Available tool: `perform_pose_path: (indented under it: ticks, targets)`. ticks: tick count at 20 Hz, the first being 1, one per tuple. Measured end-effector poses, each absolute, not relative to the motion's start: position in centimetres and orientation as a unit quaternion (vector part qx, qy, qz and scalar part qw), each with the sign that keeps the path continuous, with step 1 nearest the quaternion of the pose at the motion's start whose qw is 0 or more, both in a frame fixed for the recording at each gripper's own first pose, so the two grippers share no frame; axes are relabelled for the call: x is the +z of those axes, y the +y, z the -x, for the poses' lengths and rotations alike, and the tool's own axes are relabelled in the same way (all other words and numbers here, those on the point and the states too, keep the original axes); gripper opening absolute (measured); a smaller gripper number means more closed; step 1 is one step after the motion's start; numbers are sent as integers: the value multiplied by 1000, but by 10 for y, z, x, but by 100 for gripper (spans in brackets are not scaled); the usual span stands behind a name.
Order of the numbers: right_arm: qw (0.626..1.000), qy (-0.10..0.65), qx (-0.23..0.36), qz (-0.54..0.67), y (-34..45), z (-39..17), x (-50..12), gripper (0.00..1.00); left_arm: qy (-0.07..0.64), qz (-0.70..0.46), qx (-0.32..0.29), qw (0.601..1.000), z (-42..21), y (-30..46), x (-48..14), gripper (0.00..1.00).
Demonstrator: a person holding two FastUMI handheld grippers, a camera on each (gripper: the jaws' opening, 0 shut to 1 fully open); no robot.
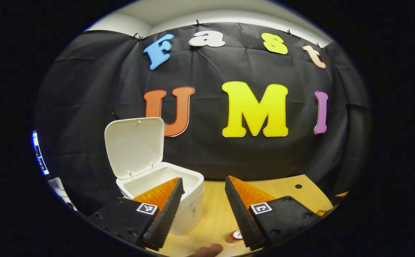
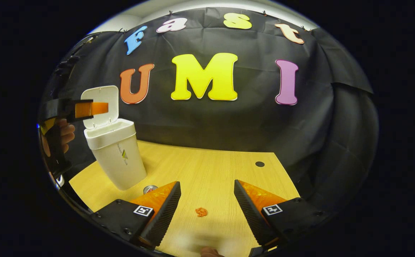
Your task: Press the lid of the desktop garbage bin to open it, pick up the crumpled paper on the desktop and throw it into the bin, then pick up the pop can on the desktop and drop it into the bin, and finally close the garbage bin lid.
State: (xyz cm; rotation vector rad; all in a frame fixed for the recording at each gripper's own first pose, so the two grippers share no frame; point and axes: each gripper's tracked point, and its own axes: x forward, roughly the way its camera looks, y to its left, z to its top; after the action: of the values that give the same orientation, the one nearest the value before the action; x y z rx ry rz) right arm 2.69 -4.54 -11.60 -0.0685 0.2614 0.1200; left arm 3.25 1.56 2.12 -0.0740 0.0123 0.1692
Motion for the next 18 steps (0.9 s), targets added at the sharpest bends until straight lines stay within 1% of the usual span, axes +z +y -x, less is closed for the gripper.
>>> perform_pose_path:
  ticks: [1,2,7,11,15,18]
  targets:
    - [988,136,63,37,-45,-27,-121,95,7,36,80,996,-29,11,15,94]
    - [987,141,67,40,-43,-27,-128,95,9,30,77,997,-25,8,10,97]
    - [977,179,85,73,-34,-39,-174,95,14,22,58,998,-2,-10,-12,98]
    - [968,215,90,96,-26,-55,-219,95,37,3,49,998,10,-19,-41,98]
    - [956,264,90,91,-20,-75,-265,95,64,-4,57,996,20,-23,-70,98]
    - [947,300,84,82,-19,-93,-295,95,68,-23,60,996,24,-23,-76,99]
